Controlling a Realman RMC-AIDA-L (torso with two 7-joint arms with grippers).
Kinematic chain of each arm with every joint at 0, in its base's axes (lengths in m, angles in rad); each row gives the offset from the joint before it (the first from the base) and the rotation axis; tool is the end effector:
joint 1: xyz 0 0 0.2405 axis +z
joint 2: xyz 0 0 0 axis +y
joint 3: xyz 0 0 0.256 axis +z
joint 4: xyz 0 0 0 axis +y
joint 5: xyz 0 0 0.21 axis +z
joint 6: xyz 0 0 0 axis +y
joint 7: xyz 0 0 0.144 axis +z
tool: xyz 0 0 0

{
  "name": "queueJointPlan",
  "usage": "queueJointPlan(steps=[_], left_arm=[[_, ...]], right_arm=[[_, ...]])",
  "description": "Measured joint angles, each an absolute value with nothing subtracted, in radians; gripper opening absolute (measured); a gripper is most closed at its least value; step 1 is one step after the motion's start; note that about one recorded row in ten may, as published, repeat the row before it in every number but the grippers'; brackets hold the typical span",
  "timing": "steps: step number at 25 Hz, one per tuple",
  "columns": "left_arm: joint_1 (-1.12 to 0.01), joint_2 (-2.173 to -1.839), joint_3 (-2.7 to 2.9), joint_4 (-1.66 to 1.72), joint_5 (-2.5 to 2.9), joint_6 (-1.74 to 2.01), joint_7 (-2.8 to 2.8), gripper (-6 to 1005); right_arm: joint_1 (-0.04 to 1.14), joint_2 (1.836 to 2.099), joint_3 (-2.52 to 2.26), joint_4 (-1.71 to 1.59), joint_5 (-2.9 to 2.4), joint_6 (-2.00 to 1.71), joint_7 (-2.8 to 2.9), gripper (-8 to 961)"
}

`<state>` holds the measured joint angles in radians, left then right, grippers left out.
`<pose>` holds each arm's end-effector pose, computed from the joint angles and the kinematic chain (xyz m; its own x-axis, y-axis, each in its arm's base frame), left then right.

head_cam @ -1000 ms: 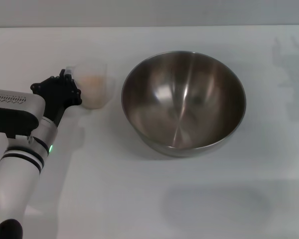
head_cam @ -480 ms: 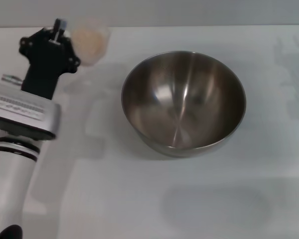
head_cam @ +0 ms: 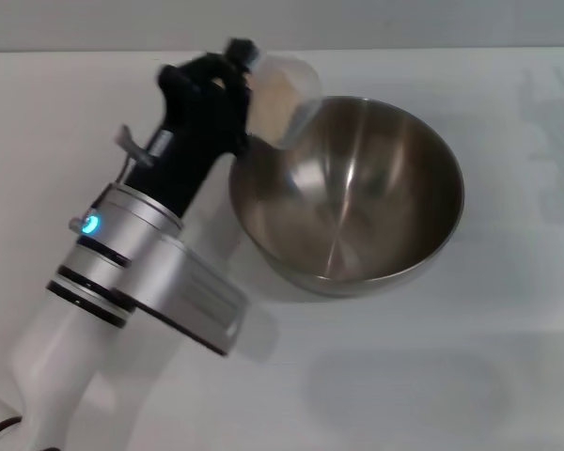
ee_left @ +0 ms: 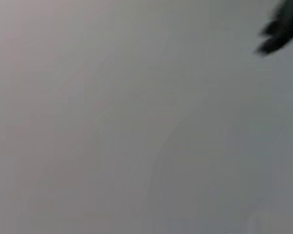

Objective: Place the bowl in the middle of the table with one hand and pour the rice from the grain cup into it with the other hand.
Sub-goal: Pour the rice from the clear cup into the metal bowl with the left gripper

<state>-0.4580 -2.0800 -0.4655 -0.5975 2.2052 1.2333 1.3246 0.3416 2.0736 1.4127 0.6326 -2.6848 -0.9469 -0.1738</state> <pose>-0.1854 0.3063 -0.0882 0.7403 -0.5946 -0.3136 -0.3638 0.0379 -0.9307 0.2724 0.3764 0.0417 0.7847 0.2569 -0.5641 -0.5866 0.0138 -0.8097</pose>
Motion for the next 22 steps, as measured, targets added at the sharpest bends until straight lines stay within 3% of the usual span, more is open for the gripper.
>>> queueJointPlan(steps=[22], left_arm=[[-0.466,-2.08,-0.448,-0.621,2.365,1.104,2.078,29]], right_arm=[[0.342,2.073,1.412,0.63,-2.688,-0.948,-0.173,411]])
